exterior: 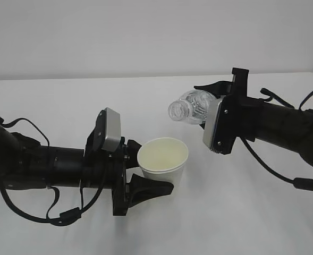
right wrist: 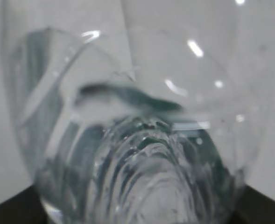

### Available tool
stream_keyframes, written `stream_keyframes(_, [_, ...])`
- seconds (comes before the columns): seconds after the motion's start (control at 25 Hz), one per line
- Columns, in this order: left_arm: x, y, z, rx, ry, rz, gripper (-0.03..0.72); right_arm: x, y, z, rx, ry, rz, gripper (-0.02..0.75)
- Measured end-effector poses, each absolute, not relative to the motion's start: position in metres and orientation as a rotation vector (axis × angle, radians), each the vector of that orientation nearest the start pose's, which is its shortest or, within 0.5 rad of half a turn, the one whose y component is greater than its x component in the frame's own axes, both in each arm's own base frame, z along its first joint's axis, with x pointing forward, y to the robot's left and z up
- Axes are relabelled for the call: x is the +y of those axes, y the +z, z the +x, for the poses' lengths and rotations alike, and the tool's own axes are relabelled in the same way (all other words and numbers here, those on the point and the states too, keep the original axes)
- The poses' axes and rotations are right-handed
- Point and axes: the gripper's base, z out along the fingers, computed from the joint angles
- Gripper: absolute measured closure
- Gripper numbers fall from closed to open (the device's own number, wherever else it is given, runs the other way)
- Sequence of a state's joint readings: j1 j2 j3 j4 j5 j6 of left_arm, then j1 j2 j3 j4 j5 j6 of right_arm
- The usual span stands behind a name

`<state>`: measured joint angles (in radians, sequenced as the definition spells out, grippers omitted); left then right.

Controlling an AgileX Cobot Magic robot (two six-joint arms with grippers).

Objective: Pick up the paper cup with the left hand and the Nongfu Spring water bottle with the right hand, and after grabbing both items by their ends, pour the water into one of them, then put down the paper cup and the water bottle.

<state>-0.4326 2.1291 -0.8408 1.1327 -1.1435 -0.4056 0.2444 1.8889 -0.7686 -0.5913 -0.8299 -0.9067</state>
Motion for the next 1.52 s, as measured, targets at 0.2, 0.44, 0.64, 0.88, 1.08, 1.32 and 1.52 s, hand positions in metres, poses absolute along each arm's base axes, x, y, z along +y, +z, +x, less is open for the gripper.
stream_keyframes(0.2, [-0.2107, 0.0974, 0.2765, 1.487, -1.04, 1.264, 0.202, 0.1212, 0.1514, 0.3325, 1.051, -0.401, -1.523, 0.282])
stream_keyframes(0.44, [-0.2109, 0.1023, 0.2752, 1.464, -1.039, 1.287, 0.204, 0.1206, 0.1519, 0.3331, 1.028, -0.434, -1.537, 0.282])
stream_keyframes(0.64, [-0.2109, 0.1027, 0.2748, 1.468, -1.045, 1.287, 0.205, 0.1206, 0.1519, 0.3332, 1.013, -0.45, -1.548, 0.282])
stream_keyframes(0.88, [-0.2109, 0.1026, 0.2747, 1.471, -1.049, 1.286, 0.205, 0.1211, 0.1534, 0.3332, 0.957, -0.491, -1.569, 0.282])
stream_keyframes(1.08, [-0.2109, 0.1026, 0.2747, 1.476, -1.052, 1.283, 0.205, 0.1224, 0.1567, 0.3332, 0.912, -0.507, -1.553, 0.282])
stream_keyframes(1.32, [-0.2109, 0.1026, 0.2747, 1.484, -1.059, 1.276, 0.206, 0.1229, 0.1583, 0.3331, 0.881, -0.526, -1.552, 0.282])
stream_keyframes(1.52, [-0.2109, 0.1026, 0.2747, 1.49, -1.064, 1.271, 0.208, 0.123, 0.1583, 0.3331, 0.856, -0.55, -1.569, 0.282])
